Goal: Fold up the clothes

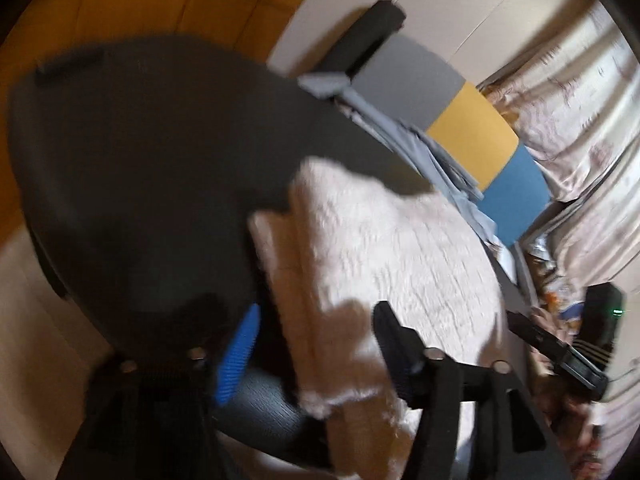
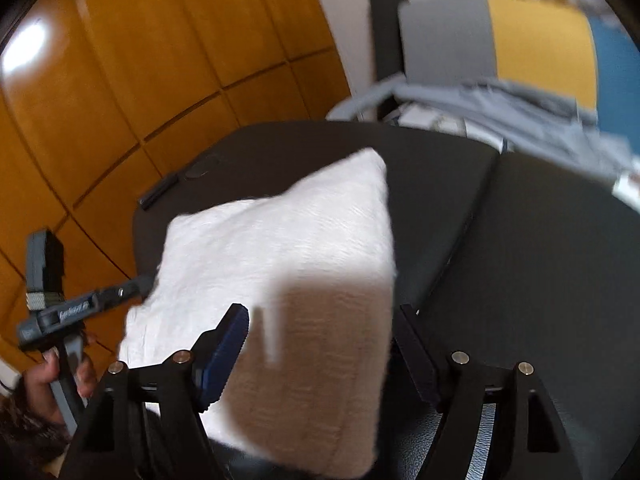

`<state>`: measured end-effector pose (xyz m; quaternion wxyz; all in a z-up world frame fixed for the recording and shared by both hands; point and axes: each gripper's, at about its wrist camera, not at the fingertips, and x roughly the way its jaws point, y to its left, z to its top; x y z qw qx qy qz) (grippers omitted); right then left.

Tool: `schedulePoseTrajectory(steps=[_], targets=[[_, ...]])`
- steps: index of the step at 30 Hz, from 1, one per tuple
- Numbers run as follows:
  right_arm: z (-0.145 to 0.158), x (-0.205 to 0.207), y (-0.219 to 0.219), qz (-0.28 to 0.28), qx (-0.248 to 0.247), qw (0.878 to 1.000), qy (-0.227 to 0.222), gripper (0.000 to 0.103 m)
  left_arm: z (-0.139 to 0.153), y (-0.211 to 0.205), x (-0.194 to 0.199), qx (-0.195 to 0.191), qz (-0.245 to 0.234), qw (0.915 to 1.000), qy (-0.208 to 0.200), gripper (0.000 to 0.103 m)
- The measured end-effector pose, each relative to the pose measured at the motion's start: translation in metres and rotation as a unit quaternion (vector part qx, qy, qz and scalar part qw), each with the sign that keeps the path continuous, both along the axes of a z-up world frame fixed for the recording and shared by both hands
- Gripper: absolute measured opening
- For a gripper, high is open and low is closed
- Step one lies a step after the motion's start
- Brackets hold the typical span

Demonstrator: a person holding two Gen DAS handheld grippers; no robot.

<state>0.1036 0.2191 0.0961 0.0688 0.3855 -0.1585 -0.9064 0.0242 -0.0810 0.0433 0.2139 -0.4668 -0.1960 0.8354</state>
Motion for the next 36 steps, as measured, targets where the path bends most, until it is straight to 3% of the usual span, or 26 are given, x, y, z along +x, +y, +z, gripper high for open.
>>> schedulePoseTrajectory(steps=[5,8,10,12,13,14,15,18,21,24,36], targets=[[-0.026,-0.014,0.011,0.010,-0.075,0.996,-0.045,0.080,-0.018,0.007,0.000,0.066,-0.026,0.9966,-0.042,0.069],[-0.038,-0.023,0.011,0.033,-0.104,0.992,-0.058,0.082,-0.027,0.016,0.000,0.060,-0.035,0.9966,-0.044,0.071],[-0.044,-0.027,0.013,0.034,-0.115,0.991,-0.066,0.078,-0.029,0.016,0.001,0.071,-0.035,0.9961,-0.037,0.072],[-0.046,-0.027,0.016,0.027,-0.133,0.988,-0.068,0.066,-0.032,0.015,0.000,0.085,-0.033,0.9952,-0.037,0.070],[-0.045,-0.026,0.014,0.027,-0.128,0.989,-0.065,0.064,-0.032,0.016,-0.001,0.081,-0.035,0.9955,-0.036,0.066],[-0.043,-0.025,0.012,0.027,-0.123,0.990,-0.062,0.059,-0.032,0.017,-0.001,0.076,-0.037,0.9959,-0.034,0.053],[-0.041,-0.025,0.010,0.027,-0.116,0.991,-0.059,0.057,-0.030,0.017,-0.001,0.068,-0.038,0.9966,-0.026,0.047],[-0.030,-0.030,-0.005,0.031,-0.077,0.995,-0.051,0.052,-0.019,0.015,-0.002,0.040,-0.025,0.9988,0.010,0.036],[-0.024,-0.044,-0.018,0.042,-0.058,0.996,-0.045,0.049,-0.006,0.002,-0.004,0.018,-0.005,0.9989,0.043,0.033],[-0.018,-0.070,-0.038,0.060,-0.040,0.996,-0.043,0.049,-0.003,-0.019,-0.018,0.008,0.015,0.9986,0.051,0.032],[-0.027,-0.214,-0.145,0.144,0.016,0.987,-0.064,0.051,-0.015,-0.124,-0.103,-0.041,0.147,0.9870,0.051,0.038]])
